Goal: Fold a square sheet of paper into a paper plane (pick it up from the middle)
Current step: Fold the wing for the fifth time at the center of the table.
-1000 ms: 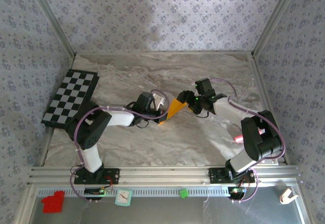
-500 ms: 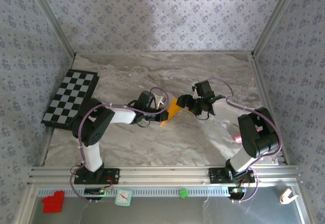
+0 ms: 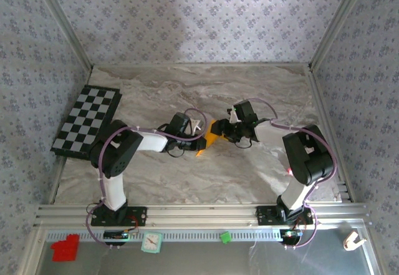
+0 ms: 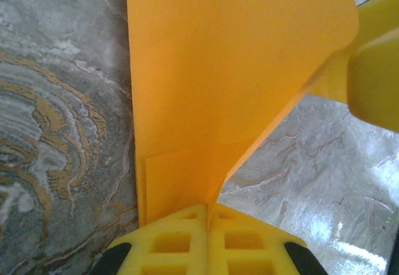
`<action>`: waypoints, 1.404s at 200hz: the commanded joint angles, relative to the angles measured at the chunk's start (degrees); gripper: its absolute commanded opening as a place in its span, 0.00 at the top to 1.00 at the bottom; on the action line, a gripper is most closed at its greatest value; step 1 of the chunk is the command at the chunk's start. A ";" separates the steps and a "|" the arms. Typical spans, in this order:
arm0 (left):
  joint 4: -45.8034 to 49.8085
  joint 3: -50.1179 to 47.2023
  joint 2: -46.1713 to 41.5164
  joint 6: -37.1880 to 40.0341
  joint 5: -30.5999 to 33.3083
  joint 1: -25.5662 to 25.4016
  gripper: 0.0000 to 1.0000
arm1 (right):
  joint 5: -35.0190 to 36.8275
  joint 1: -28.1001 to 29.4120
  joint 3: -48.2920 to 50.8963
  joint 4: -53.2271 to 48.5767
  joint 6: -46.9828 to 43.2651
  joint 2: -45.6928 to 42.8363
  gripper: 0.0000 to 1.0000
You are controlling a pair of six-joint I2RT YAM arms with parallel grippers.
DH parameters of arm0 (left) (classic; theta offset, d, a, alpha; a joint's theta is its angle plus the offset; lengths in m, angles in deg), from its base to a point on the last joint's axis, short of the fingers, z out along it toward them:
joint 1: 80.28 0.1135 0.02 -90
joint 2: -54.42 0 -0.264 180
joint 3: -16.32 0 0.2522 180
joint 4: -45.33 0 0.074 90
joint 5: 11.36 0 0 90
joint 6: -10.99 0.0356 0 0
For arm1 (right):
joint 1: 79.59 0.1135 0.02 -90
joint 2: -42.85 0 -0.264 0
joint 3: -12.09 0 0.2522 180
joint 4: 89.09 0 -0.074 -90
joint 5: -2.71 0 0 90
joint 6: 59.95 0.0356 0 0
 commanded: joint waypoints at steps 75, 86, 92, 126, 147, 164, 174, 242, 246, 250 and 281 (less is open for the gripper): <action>-5.40 -1.92 1.80 -6.31 -3.11 2.27 1.00 | -5.36 1.31 3.78 9.59 1.20 -0.44 0.48; -6.35 -2.43 1.81 -6.60 -3.09 2.32 1.00 | -5.76 1.55 4.62 11.24 1.59 -0.56 0.48; -6.75 -2.71 1.81 -6.61 -2.95 2.37 1.00 | -5.92 1.66 5.01 12.26 1.86 -0.61 0.48; -8.85 -3.79 2.33 -6.68 -2.52 2.41 0.98 | -6.22 2.61 6.09 15.06 2.32 0.07 0.48; -9.11 -4.11 2.56 -6.47 -2.55 2.38 0.97 | -6.84 2.76 5.58 16.08 2.72 1.48 0.48; -9.04 -4.33 2.77 -6.40 -2.52 2.38 0.97 | -7.77 2.90 4.59 16.86 2.75 2.51 0.49; -9.22 -4.46 2.86 -6.42 -2.41 2.42 0.96 | -7.96 2.92 3.91 16.79 2.51 3.08 0.49; -9.33 -4.77 3.37 -6.69 -2.46 2.47 0.89 | -8.93 3.07 1.75 17.74 2.85 5.74 0.50; -9.33 -4.84 3.43 -6.77 -2.43 2.46 0.88 | -8.93 3.09 1.68 17.72 2.85 5.87 0.50; -9.37 -4.85 3.48 -6.78 -2.49 2.48 0.88 | -8.93 3.09 1.64 17.60 2.91 6.02 0.50; -9.26 -5.07 3.65 -6.86 -2.43 2.51 0.86 | -9.07 3.16 1.10 17.49 2.98 6.94 0.51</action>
